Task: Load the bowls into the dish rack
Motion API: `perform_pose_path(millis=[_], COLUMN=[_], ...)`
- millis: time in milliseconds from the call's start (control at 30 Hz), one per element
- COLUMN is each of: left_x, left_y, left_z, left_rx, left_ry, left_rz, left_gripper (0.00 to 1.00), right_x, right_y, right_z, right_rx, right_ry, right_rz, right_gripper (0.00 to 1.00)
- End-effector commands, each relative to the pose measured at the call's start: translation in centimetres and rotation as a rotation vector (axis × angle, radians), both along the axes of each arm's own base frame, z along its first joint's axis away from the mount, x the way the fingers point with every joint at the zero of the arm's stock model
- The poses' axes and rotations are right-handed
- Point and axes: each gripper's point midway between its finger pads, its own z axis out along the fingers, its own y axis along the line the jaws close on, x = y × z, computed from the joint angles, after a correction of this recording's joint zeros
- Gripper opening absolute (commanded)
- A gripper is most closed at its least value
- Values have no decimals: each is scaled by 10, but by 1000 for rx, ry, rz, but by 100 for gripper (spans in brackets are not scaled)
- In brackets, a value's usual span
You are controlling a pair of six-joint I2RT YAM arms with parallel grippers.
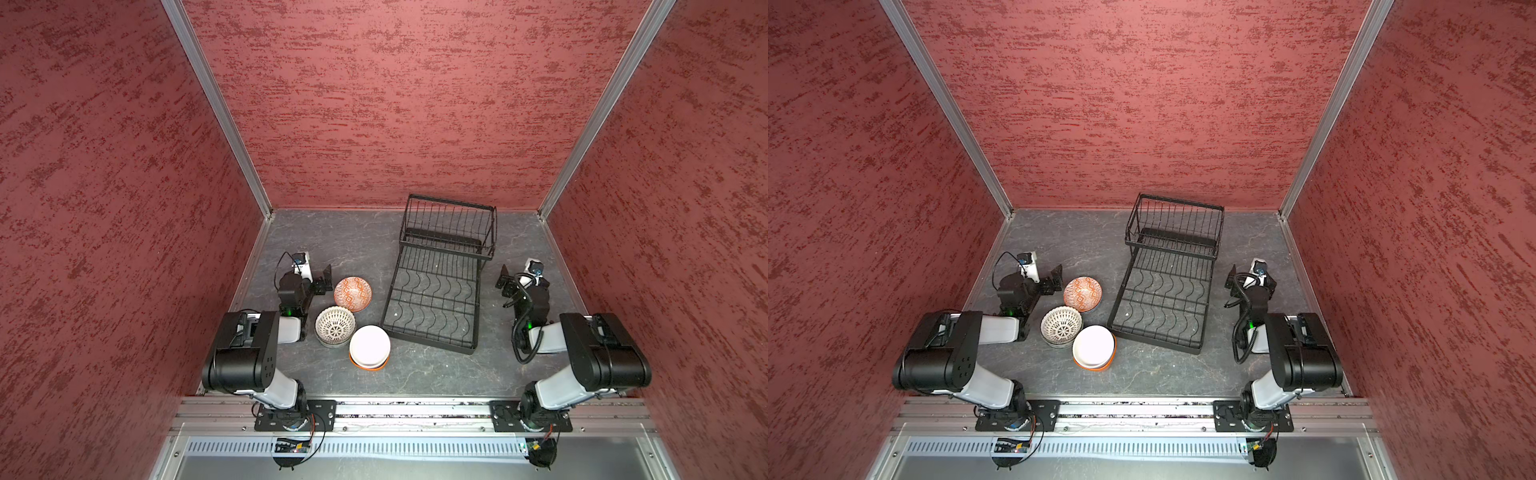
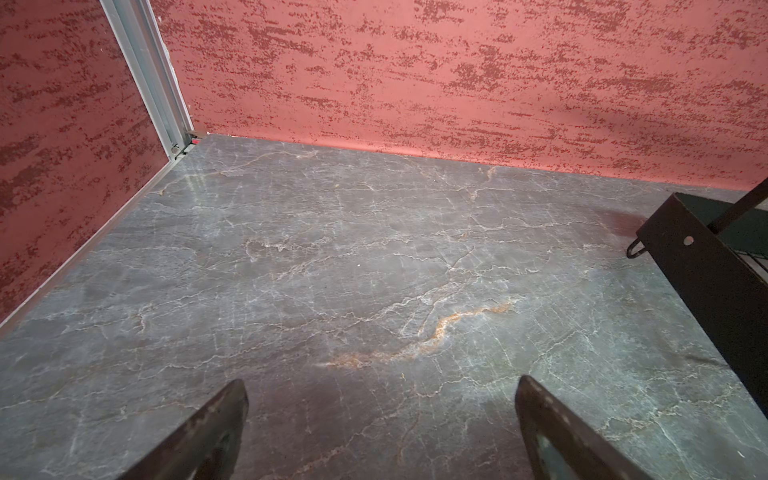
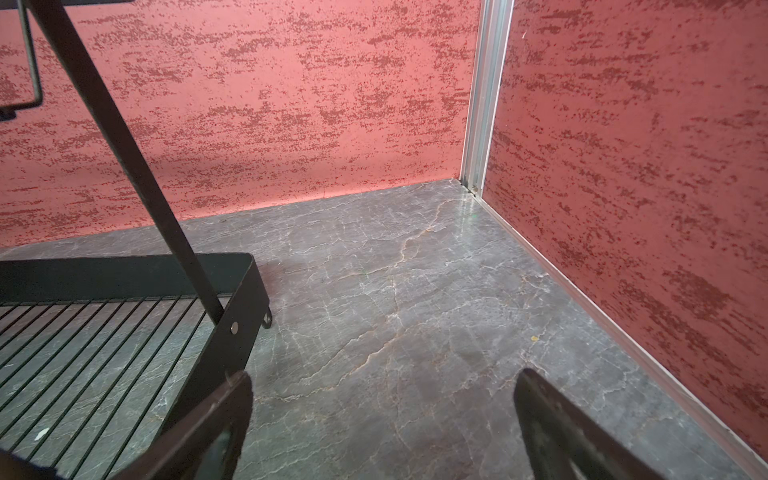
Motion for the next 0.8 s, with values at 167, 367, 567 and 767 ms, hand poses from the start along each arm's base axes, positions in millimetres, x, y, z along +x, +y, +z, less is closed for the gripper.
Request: perform_pose_path(millis=[167,367,567,767], left_x=[4,0,-2,-1], left_y=[0,-6,5,17], left_z=[5,8,23,28], left_rx=[12,12,10,0], left_ry=[-12,-29,-18,57], left_rz=[-9,-49,13,98], left_gripper=[99,99,99,99], right_x=[4,3,8,3], right_y=[0,1,4,7], right_z=[9,13,39,43], right_rx=[-7,-12,-4,70], right_ry=[-29,-31,7,76], right_rz=[10,15,30,32], right_gripper=[99,99,99,99])
